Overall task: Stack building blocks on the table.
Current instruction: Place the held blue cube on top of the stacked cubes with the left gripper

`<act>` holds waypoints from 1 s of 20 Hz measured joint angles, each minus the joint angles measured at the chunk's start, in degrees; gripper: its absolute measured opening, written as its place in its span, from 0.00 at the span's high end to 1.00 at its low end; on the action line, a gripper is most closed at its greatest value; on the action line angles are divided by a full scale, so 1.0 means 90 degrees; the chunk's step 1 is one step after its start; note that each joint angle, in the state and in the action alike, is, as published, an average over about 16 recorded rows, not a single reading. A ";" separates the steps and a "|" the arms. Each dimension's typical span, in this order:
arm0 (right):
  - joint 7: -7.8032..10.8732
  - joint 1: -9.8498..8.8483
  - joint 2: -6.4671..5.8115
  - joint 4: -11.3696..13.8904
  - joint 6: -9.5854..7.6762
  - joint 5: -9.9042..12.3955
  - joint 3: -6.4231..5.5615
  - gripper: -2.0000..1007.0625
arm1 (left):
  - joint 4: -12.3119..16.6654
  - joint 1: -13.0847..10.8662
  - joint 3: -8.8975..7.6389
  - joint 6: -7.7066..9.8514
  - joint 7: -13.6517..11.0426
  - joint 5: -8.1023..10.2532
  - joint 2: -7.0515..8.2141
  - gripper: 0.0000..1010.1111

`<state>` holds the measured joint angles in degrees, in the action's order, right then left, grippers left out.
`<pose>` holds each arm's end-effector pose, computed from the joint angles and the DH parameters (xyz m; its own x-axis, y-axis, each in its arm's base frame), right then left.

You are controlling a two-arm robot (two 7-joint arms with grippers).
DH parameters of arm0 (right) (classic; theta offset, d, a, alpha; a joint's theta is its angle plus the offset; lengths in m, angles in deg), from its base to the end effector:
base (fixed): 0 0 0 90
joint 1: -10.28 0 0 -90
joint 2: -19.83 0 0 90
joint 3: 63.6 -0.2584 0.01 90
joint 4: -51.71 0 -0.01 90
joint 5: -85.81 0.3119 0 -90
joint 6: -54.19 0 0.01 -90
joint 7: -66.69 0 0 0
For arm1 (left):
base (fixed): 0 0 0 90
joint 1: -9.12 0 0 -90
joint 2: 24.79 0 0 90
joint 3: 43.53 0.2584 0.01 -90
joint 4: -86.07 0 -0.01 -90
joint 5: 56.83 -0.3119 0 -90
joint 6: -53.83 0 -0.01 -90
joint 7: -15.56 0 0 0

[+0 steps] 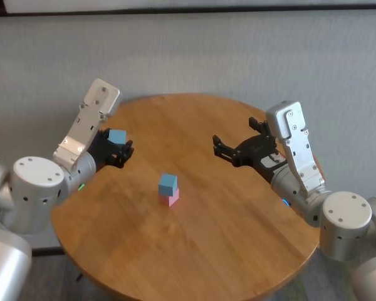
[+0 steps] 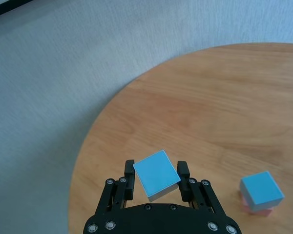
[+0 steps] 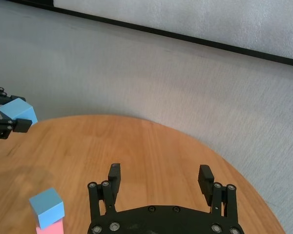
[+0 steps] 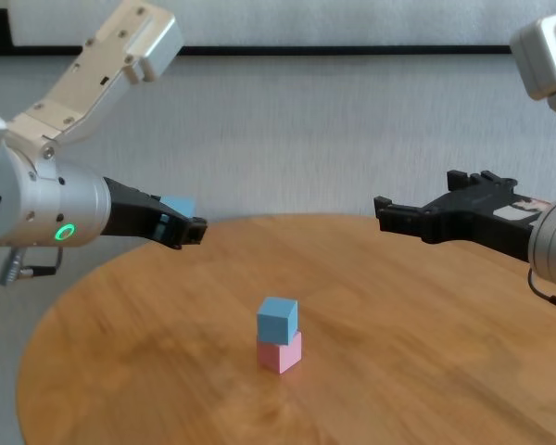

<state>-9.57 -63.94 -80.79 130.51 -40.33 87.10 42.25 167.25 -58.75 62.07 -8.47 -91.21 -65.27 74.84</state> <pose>0.3926 0.0258 -0.2446 0.4421 -0.8734 0.2044 0.8970 0.4299 -0.1030 0.4149 -0.0316 -0.1896 0.4244 0.8561 0.2950 -0.8783 0.3099 0.3641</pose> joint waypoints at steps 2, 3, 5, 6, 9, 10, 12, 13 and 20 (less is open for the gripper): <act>0.0000 0.0000 0.0000 0.0000 0.0000 0.0000 0.0000 0.00 | 0.0186 -0.0129 -0.0015 0.0048 -0.0005 0.0013 -0.0025 0.46; 0.0000 0.0000 0.0000 0.0000 0.0000 0.0000 0.0000 0.00 | 0.0254 -0.0177 -0.0019 0.0068 -0.0012 0.0020 -0.0041 0.46; 0.0000 0.0000 0.0000 0.0000 0.0000 0.0000 0.0000 0.00 | 0.0373 -0.0259 -0.0024 0.0107 -0.0030 0.0038 -0.0076 0.46; 0.0000 0.0000 0.0000 0.0000 0.0000 0.0000 0.0000 0.00 | 0.0419 -0.0291 -0.0025 0.0127 -0.0046 0.0052 -0.0095 0.46; 0.0000 0.0000 0.0000 0.0000 0.0000 0.0000 0.0000 0.00 | 0.0514 -0.0348 -0.0019 0.0190 -0.0116 0.0108 -0.0147 0.46; 0.0000 0.0000 0.0000 0.0000 0.0000 0.0000 0.0000 0.00 | 0.0538 -0.0359 -0.0013 0.0211 -0.0148 0.0133 -0.0161 0.46; 0.0000 0.0000 0.0000 0.0000 0.0000 0.0000 0.0000 0.00 | 0.0576 -0.0370 0.0006 0.0254 -0.0219 0.0185 -0.0180 0.46; 0.0000 0.0000 0.0000 0.0000 0.0000 0.0000 0.0000 0.00 | 0.0589 -0.0369 0.0020 0.0277 -0.0258 0.0211 -0.0182 0.46; 0.0000 0.0000 0.0000 0.0000 0.0000 0.0000 0.0000 0.00 | 0.0585 -0.0274 0.0245 0.0490 -0.0569 0.0345 -0.0106 0.46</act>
<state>-9.57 -63.94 -80.79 130.51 -40.33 87.10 42.25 172.51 -61.22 64.27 -4.06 -96.33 -62.17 73.89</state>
